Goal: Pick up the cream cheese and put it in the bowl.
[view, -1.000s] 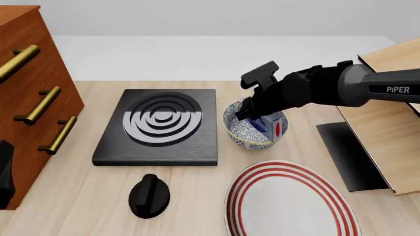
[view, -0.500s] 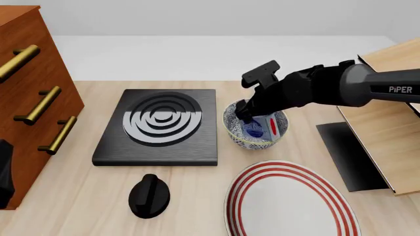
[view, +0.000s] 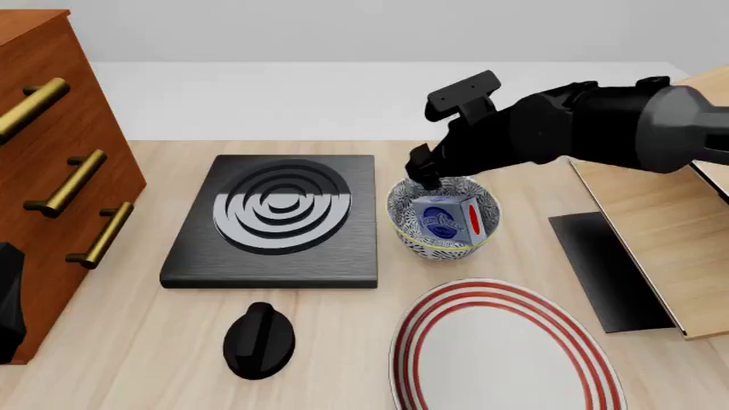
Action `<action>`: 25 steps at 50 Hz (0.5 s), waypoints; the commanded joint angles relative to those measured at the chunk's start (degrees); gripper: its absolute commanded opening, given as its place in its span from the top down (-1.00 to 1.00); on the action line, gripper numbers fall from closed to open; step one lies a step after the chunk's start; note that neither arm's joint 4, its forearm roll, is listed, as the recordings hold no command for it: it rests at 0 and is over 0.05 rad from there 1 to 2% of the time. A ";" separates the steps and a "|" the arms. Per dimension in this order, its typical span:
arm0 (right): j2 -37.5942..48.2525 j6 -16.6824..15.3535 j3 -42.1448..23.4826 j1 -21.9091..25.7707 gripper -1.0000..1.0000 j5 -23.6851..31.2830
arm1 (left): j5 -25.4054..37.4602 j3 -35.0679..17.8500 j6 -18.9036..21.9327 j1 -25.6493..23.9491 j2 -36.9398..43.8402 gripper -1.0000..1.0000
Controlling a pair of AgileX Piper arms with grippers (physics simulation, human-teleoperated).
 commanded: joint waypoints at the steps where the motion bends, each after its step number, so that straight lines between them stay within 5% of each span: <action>1: -7.93 2.82 -2.62 0.94 -1.00 4.39 | 0.06 -0.07 -0.07 -0.27 0.00 -1.00; 13: -17.60 5.03 -2.20 1.78 -1.00 7.08 | 0.01 0.00 -0.39 -0.28 0.00 -1.00; 21: -25.28 4.04 5.03 1.55 -1.00 3.64 | 0.02 -0.05 -0.48 -0.15 0.00 -1.00; 25: -29.08 6.10 7.95 1.57 -1.00 2.63 | 0.03 -0.06 -0.53 -0.22 0.00 -1.00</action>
